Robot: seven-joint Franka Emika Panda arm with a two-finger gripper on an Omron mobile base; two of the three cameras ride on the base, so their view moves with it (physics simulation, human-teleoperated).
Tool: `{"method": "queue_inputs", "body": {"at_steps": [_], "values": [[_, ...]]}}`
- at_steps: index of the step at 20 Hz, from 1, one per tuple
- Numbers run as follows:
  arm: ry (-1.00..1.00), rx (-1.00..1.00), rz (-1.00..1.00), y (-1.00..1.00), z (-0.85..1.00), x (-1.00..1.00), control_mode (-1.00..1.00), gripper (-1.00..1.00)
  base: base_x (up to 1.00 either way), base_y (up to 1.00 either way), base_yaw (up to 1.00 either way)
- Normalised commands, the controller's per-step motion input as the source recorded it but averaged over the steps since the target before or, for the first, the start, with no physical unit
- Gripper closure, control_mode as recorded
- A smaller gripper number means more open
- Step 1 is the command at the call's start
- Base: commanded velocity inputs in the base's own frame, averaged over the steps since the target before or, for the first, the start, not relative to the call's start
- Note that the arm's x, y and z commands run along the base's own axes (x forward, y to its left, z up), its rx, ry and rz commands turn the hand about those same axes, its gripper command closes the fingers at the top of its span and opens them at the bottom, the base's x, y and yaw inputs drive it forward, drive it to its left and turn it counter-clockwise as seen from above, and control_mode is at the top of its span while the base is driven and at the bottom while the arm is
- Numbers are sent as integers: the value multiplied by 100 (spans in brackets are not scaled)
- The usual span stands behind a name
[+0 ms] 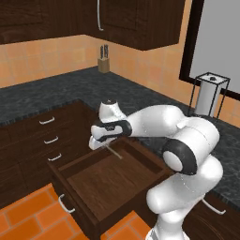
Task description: Take a straw from the drawer in front and place it inside the glass cup on the dining counter.
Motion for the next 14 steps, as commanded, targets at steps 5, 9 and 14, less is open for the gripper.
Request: {"method": "queue_inputs", "body": {"at_steps": [5, 9, 14], "values": [[-1, 0, 0, -54, 100, -51, -100, 100, 0, 0, 0], [-1, 0, 0, -51, 87, -72, -100, 100, 0, 0, 0], [-1, 1, 0, -35, 41, -53, 100, 100, -20, -6, 0]]}}
